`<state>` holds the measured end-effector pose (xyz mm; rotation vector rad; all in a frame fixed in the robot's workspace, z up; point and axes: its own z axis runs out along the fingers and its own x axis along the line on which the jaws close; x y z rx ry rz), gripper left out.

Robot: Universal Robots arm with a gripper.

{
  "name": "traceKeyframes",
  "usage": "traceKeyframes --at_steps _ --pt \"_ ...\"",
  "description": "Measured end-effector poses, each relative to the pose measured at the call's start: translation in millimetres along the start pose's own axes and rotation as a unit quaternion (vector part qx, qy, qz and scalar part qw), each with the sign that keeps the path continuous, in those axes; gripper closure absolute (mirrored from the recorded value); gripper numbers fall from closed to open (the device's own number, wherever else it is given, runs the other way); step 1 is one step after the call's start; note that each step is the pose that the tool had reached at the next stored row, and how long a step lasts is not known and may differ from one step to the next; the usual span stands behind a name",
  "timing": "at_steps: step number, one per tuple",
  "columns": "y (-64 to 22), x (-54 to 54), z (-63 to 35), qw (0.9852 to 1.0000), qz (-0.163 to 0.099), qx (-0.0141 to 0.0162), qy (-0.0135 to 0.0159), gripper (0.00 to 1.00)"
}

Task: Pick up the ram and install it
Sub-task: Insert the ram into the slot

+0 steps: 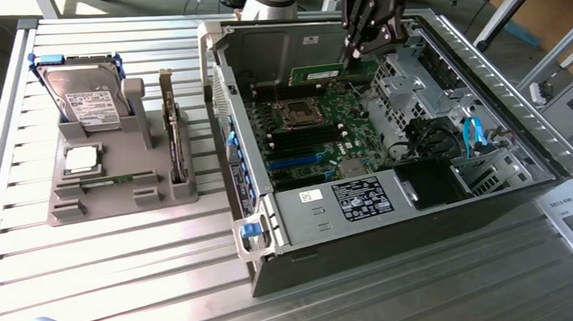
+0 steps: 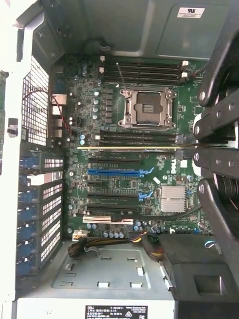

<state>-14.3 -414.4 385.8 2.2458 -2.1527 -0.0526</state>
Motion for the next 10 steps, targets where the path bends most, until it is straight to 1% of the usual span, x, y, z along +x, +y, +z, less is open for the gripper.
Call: traceKeyframes --at_steps 6,10 --pt "-0.5 0.0 10.9 1.0 0.0 0.0 0.0 0.87" --pt "-0.8 0.1 16.5 1.0 0.0 0.0 0.0 0.87"
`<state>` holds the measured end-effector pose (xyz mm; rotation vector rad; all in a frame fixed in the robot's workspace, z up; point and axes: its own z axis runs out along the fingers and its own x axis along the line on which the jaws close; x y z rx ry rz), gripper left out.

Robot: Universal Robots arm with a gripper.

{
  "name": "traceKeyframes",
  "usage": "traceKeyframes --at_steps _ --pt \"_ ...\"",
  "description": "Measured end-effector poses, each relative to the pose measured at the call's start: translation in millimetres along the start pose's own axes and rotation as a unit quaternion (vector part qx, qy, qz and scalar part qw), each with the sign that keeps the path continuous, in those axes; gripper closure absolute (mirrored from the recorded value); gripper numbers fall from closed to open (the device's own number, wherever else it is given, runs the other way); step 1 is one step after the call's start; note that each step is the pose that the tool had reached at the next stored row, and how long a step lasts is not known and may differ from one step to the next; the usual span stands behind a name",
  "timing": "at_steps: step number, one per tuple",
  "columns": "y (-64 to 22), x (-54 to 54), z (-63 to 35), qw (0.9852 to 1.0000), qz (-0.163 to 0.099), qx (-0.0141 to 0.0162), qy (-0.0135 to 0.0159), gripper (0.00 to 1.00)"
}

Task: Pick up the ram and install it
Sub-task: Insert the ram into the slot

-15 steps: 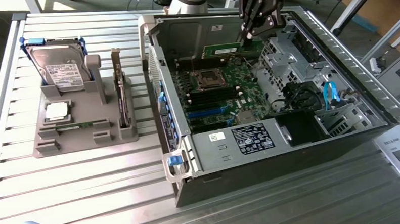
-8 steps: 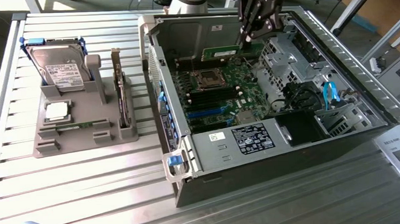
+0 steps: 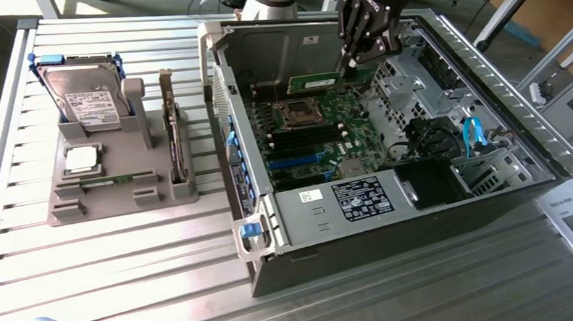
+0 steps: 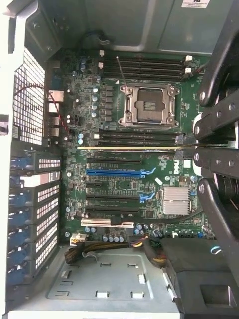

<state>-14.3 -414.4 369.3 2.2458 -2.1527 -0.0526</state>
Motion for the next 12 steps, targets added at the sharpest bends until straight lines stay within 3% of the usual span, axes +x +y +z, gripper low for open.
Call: traceKeyframes --at_steps 12 --pt "-0.6 0.0 13.8 1.0 0.0 0.0 0.0 0.87"
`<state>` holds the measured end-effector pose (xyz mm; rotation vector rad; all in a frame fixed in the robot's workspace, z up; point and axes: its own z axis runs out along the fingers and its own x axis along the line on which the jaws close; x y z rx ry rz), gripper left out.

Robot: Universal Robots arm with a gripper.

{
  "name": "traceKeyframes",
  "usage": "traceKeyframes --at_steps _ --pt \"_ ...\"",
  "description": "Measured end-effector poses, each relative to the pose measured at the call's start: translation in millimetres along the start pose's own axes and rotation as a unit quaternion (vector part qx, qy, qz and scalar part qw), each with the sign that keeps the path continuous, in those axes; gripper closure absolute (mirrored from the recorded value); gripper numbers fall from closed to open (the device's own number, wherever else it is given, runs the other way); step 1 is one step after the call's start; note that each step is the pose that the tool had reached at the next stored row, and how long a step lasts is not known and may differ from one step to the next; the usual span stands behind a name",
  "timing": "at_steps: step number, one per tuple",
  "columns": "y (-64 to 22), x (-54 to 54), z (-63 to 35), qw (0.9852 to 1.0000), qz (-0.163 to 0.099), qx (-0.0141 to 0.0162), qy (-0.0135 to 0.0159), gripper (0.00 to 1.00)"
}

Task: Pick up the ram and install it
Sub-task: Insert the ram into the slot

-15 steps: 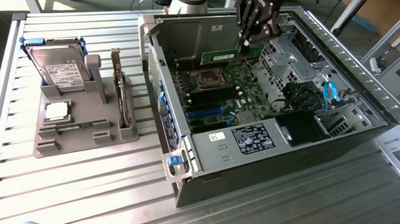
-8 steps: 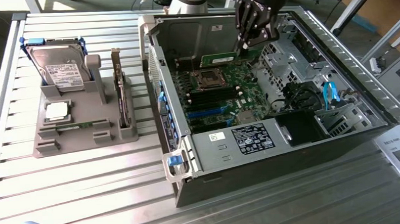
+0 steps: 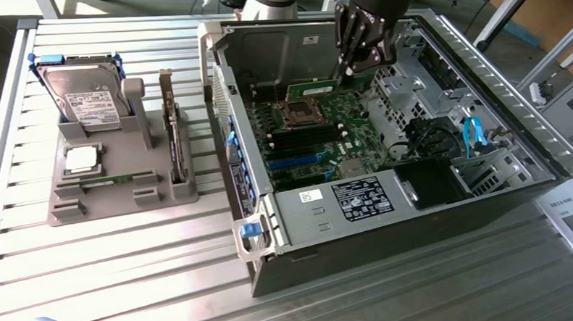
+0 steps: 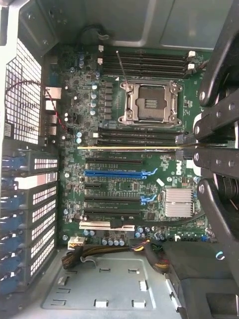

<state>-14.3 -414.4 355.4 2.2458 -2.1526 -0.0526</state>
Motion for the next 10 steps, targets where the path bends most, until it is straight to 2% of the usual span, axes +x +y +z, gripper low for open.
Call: traceKeyframes --at_steps 10 --pt "-0.6 0.0 12.3 1.0 0.0 0.0 0.0 0.87"
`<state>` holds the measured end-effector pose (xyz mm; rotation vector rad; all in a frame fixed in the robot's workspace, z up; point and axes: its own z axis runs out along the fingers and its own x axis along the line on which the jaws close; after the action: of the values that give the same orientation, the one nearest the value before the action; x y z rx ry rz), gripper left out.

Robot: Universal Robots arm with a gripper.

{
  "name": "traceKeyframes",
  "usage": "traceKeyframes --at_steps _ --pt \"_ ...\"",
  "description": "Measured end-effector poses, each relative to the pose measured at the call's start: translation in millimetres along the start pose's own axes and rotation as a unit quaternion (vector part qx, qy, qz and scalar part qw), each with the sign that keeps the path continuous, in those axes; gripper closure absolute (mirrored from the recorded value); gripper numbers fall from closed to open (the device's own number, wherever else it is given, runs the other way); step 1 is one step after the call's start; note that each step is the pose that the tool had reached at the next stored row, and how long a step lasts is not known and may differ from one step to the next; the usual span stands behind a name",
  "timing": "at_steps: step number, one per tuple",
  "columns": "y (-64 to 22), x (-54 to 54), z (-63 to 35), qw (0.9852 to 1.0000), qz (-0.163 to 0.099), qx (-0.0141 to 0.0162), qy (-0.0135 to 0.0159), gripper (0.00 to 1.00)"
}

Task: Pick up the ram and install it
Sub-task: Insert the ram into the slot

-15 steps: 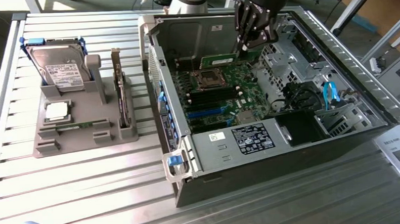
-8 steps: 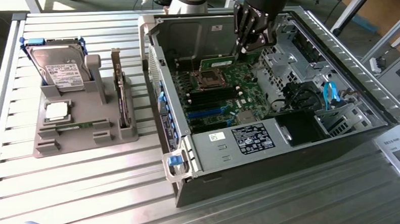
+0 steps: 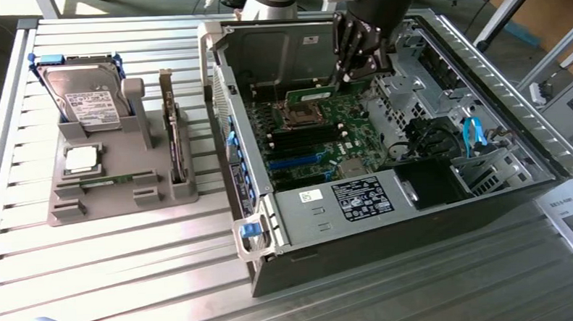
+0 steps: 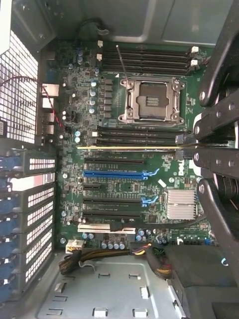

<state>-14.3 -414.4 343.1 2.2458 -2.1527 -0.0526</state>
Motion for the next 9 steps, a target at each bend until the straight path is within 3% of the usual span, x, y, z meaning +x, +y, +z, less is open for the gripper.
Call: traceKeyframes --at_steps 9 --pt "-0.6 0.0 14.0 1.0 0.0 0.0 0.0 0.87"
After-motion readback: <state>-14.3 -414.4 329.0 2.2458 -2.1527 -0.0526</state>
